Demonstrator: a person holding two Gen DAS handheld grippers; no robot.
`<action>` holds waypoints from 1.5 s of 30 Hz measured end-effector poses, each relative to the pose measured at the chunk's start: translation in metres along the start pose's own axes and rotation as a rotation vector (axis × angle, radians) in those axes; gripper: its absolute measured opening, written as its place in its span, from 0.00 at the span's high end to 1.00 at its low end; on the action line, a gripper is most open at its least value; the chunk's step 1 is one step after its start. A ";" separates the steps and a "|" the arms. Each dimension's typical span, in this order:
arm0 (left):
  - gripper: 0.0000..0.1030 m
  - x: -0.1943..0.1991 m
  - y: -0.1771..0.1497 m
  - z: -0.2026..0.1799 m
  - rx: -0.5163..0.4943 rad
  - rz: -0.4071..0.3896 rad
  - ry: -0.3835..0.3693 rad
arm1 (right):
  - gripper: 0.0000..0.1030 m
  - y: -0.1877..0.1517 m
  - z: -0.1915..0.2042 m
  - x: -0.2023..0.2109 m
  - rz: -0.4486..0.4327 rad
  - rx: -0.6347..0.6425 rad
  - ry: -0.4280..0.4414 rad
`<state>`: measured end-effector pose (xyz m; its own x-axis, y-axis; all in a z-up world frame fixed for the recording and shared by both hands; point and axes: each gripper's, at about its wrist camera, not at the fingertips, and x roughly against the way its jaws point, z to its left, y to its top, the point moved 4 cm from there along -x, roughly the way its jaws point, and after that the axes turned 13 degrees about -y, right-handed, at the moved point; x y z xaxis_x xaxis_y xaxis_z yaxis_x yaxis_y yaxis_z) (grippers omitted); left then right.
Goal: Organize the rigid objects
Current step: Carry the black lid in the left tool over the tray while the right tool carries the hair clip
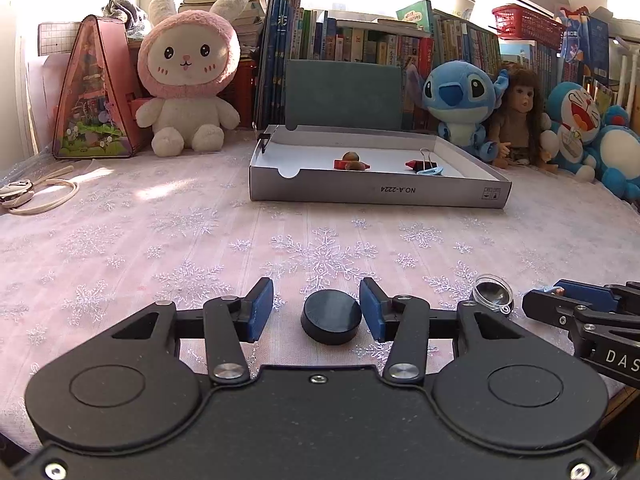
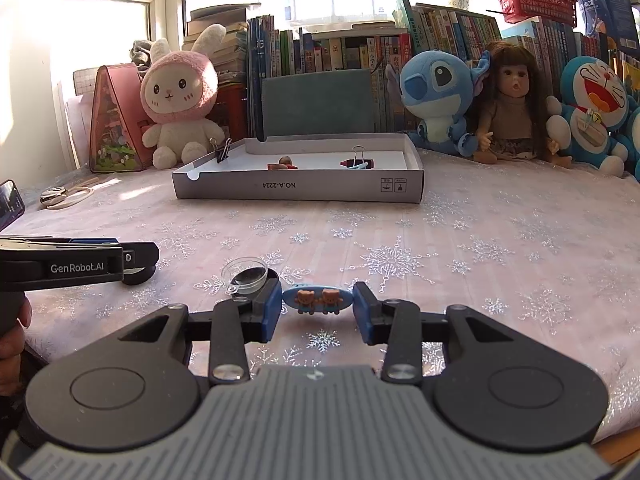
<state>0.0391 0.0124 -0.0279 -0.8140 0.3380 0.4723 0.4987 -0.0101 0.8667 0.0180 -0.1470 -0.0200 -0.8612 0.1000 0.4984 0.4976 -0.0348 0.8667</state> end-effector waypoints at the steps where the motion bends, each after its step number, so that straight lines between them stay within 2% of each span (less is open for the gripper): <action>1: 0.56 0.000 0.000 -0.001 -0.003 -0.001 0.001 | 0.56 0.000 0.000 0.000 0.002 0.001 -0.001; 10: 0.52 -0.001 -0.008 -0.008 -0.015 0.009 -0.011 | 0.55 0.000 0.000 -0.002 0.003 0.004 -0.012; 16: 0.50 -0.004 -0.012 -0.015 -0.063 0.005 -0.010 | 0.54 -0.001 0.001 -0.002 0.003 0.011 -0.015; 19: 0.55 -0.006 -0.013 -0.019 -0.084 0.008 -0.015 | 0.54 -0.001 0.001 -0.002 0.004 0.010 -0.015; 21: 0.70 -0.006 -0.013 -0.022 -0.097 0.008 -0.017 | 0.55 -0.001 0.001 -0.003 0.004 0.009 -0.017; 27: 0.71 -0.007 -0.007 -0.025 -0.101 0.009 -0.024 | 0.57 0.003 0.001 -0.006 0.010 0.017 -0.019; 35: 0.71 -0.020 0.030 -0.025 -0.092 0.004 -0.039 | 0.57 0.024 -0.006 -0.019 0.013 -0.015 -0.008; 45: 0.71 -0.072 0.099 -0.014 -0.035 0.007 -0.050 | 0.57 0.094 -0.022 -0.065 0.006 -0.058 0.020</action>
<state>0.1433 -0.0258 0.0261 -0.7942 0.3848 0.4704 0.4927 -0.0455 0.8690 0.1183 -0.1789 0.0299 -0.8605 0.0802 0.5031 0.4961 -0.0927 0.8633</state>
